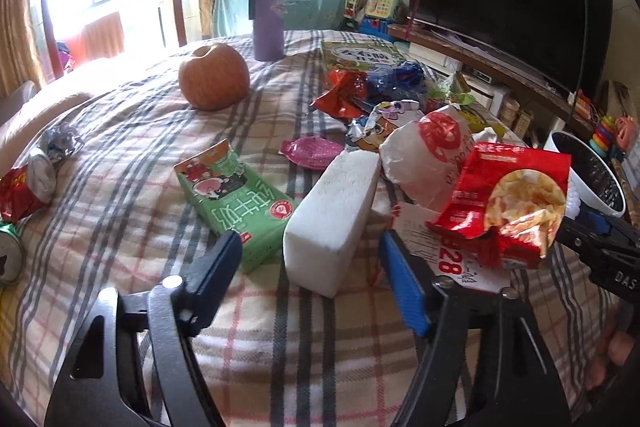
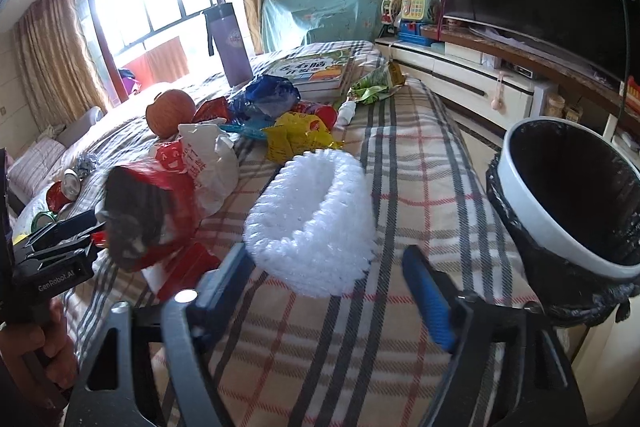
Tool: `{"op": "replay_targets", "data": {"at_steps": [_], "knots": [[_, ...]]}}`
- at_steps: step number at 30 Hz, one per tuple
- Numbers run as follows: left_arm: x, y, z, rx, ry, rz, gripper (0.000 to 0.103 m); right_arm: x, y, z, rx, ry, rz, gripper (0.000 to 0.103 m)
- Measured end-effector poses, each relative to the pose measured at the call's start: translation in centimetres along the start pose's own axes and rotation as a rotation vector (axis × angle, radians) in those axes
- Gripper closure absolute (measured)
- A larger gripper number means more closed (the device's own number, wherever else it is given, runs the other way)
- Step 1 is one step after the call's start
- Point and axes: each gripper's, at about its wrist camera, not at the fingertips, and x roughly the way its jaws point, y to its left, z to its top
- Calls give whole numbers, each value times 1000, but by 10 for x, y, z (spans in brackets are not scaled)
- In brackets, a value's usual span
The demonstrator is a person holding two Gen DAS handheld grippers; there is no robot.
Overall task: Collect trash
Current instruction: 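Grasp the white sponge block with the left tool while the right tool grasps the white brush, then carry sponge and brush to the trash bin and open both tools to drop them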
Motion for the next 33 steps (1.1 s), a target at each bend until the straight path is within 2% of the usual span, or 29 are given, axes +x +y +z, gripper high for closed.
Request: {"op": "replay_targets", "data": {"at_steps": [1, 2, 3, 7, 13, 19, 33], "knots": [[0, -2, 1, 8, 0, -23, 48, 2, 0, 0, -2, 10, 7, 54], [1, -3, 0, 15, 6, -39, 66, 4, 0, 0, -4, 19, 4, 64], [3, -4, -1, 21, 20, -39, 71, 3, -1, -1, -1, 23, 5, 67], [-2, -3, -3, 7, 8, -42, 73, -4, -7, -3, 19, 8, 29, 78], [-26, -4, -8, -28, -51, -14, 74, -16, -15, -4, 32, -15, 36, 80], [-54, -12, 4, -46, -110, -39, 74, -30, -27, -3, 59, -45, 39, 80], [-66, -94, 21, 46, -119, -172, 74, -65, -71, -4, 131, -92, 23, 80]]}}
